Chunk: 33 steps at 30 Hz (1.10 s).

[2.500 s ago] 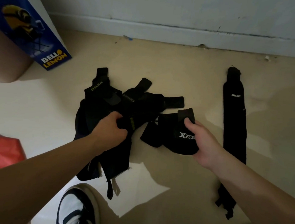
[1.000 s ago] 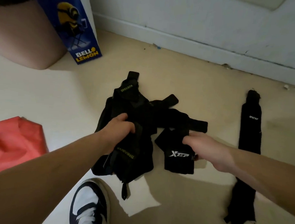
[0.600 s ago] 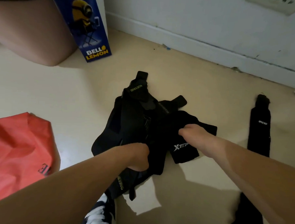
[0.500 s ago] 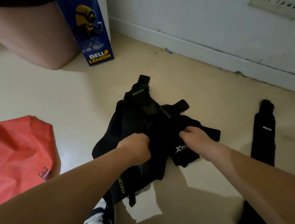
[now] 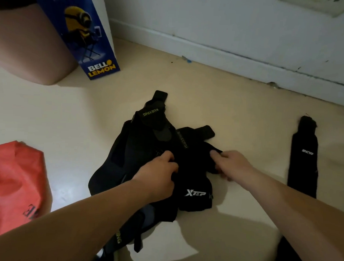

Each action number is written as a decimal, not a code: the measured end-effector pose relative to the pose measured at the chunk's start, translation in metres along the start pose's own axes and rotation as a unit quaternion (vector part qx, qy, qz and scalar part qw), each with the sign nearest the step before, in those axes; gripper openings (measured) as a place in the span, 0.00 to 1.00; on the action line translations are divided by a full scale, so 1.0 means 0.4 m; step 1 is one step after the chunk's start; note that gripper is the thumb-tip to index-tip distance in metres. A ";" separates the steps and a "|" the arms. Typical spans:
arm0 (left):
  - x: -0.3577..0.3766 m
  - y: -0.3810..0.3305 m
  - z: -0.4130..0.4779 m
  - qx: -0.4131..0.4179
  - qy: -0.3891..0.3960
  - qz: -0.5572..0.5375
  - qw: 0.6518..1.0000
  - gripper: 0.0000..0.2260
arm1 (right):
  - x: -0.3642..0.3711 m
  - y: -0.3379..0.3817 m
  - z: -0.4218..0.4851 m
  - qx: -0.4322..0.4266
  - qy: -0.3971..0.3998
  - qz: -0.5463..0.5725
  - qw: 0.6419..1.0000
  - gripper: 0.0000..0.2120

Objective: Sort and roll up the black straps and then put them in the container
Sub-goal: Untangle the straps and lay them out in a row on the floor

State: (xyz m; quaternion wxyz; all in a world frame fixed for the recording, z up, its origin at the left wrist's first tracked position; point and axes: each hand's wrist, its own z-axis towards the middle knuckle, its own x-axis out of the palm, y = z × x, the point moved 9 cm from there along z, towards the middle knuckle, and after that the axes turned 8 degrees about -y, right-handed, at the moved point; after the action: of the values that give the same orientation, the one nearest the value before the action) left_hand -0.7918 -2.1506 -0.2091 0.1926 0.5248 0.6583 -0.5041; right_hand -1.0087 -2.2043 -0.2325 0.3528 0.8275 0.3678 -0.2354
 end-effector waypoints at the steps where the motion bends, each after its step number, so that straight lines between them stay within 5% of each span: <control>1: -0.013 0.017 -0.004 -0.018 -0.021 0.006 1.000 0.13 | -0.041 0.006 0.017 -0.034 -0.066 -0.045 0.996 0.15; 2: -0.032 0.034 -0.008 -0.041 -0.050 -0.001 0.998 0.11 | -0.063 0.014 0.024 -0.058 -0.098 -0.080 0.990 0.12; 5: -0.087 0.064 -0.013 -0.070 -0.108 0.041 0.991 0.12 | -0.020 0.004 0.029 -0.073 -0.037 -0.164 0.983 0.32; 9: -0.105 -0.025 -0.016 0.063 -0.159 0.224 0.960 0.40 | 0.022 -0.011 0.023 -0.085 -0.070 -0.198 0.974 0.29; 11: -0.032 -0.113 -0.029 0.203 -0.096 0.243 0.944 0.44 | 0.012 -0.018 0.027 -0.076 -0.097 -0.192 0.974 0.21; 14: 0.109 -0.162 -0.048 0.288 0.054 0.277 0.915 0.36 | 0.021 -0.035 0.036 -0.020 -0.045 0.018 0.999 0.12; 17: 0.079 -0.144 -0.013 0.236 0.020 0.162 0.958 0.29 | 0.011 -0.007 0.016 0.028 -0.006 0.192 0.981 0.09; 19: -0.006 -0.119 0.001 0.142 -0.039 -0.085 0.985 0.24 | 0.001 0.040 -0.006 0.034 0.054 0.273 0.960 0.09; 21: -0.072 -0.070 0.000 -0.006 -0.084 -0.337 0.938 0.19 | -0.008 0.088 -0.022 0.031 0.119 0.351 0.928 0.12; 24: -0.102 0.019 -0.008 -0.222 -0.144 -0.577 0.773 0.11 | -0.022 0.141 -0.036 0.050 0.186 0.506 0.841 0.18; 26: -0.082 0.052 -0.017 -0.302 -0.113 -0.688 0.651 0.14 | -0.025 0.159 -0.025 0.032 0.161 0.488 0.858 0.15; 27: -0.072 0.064 -0.025 -0.318 -0.094 -0.712 0.620 0.19 | -0.029 0.158 -0.014 0.025 0.124 0.452 0.883 0.12; 33: -0.046 0.084 -0.042 -0.306 -0.058 -0.708 0.634 0.27 | -0.056 0.153 0.000 0.017 0.023 0.348 0.937 0.16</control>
State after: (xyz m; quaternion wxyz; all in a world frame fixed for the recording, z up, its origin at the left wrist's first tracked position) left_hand -0.7507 -2.1472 -0.2032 -0.0363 -0.2219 0.9317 -0.2851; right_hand -0.9752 -2.2437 -0.1926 0.3898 0.9150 0.0603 -0.0849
